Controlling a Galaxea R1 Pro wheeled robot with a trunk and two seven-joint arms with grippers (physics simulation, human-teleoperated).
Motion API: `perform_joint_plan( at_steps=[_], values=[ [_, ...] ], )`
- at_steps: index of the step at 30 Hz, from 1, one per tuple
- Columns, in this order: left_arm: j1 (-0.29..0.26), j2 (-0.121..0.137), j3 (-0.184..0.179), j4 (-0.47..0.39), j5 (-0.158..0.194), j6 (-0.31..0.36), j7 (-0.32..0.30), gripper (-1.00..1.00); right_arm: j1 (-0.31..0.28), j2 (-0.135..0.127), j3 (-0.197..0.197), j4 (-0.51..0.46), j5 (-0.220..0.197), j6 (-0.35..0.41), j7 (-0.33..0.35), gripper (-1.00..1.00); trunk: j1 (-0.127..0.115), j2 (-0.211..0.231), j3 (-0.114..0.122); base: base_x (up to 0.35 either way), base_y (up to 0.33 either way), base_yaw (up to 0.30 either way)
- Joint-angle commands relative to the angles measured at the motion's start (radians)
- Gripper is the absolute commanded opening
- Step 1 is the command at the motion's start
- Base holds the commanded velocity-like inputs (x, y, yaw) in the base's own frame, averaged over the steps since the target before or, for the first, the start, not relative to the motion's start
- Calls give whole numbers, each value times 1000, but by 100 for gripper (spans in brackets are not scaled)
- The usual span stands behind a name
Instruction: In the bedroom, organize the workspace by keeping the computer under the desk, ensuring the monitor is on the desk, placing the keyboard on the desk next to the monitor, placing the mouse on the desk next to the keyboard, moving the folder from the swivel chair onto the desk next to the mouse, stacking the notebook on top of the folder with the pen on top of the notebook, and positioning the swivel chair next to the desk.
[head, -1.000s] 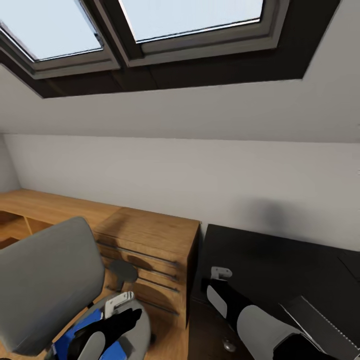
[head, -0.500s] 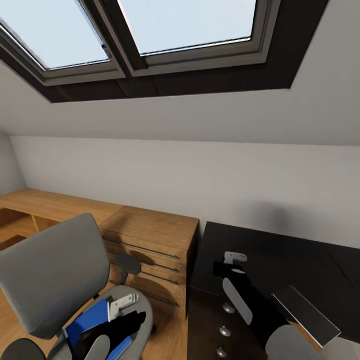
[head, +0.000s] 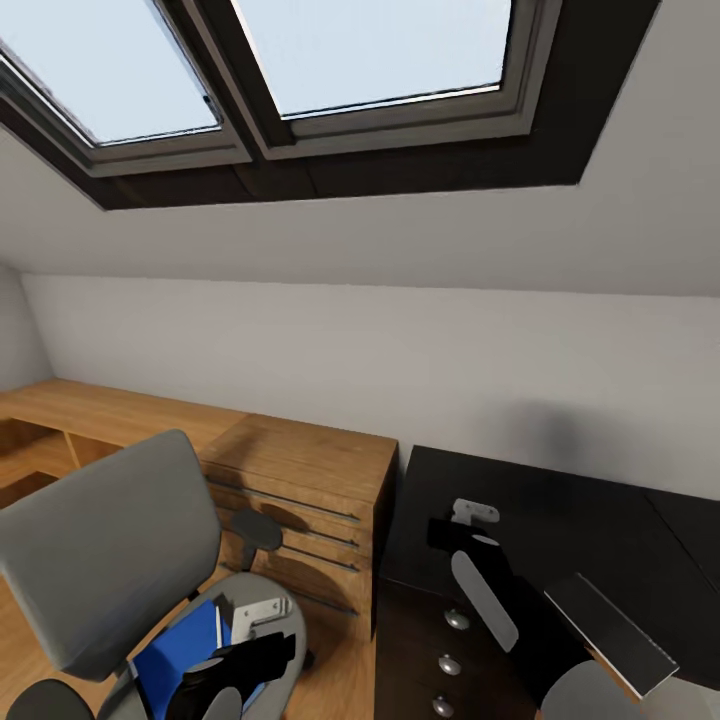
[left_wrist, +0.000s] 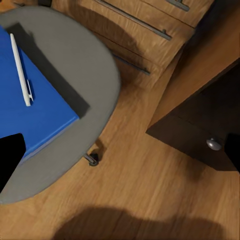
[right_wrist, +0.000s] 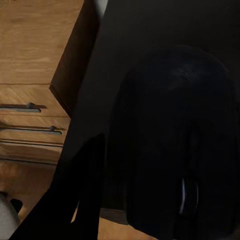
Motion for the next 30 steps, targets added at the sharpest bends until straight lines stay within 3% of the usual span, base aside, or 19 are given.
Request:
perform_joint_plan(
  at_steps=[1, 8, 17, 25, 30],
  values=[
    [-1, 1, -3, -1, 9, 0, 11, 100, -1, -1, 4, -2, -9, 1, -7, -100, 0, -1, -1, -73, 0, 0],
    [-1, 0, -8, 0, 8, 0, 14, 100, -1, -1, 4, 0, -9, 0, -7, -100, 0, -1, -1, -277, -13, 0],
    [-1, 1, -8, 0, 8, 0, 15, 100, 0, -10, 2, 0, -9, 0, -7, -100, 0, -1, -1, -305, -179, -11],
    [-1, 2, -7, 0, 8, 0, 13, 100, 0, -39, -8, -1, -11, -2, -7, -100, 0, -1, 3, -141, -147, -224],
    [-1, 3, -7, 0, 8, 0, 13, 100, 0, -44, -51, -1, -11, -2, -7, -100, 0, -1, 5, -8, -11, -266]
  ],
)
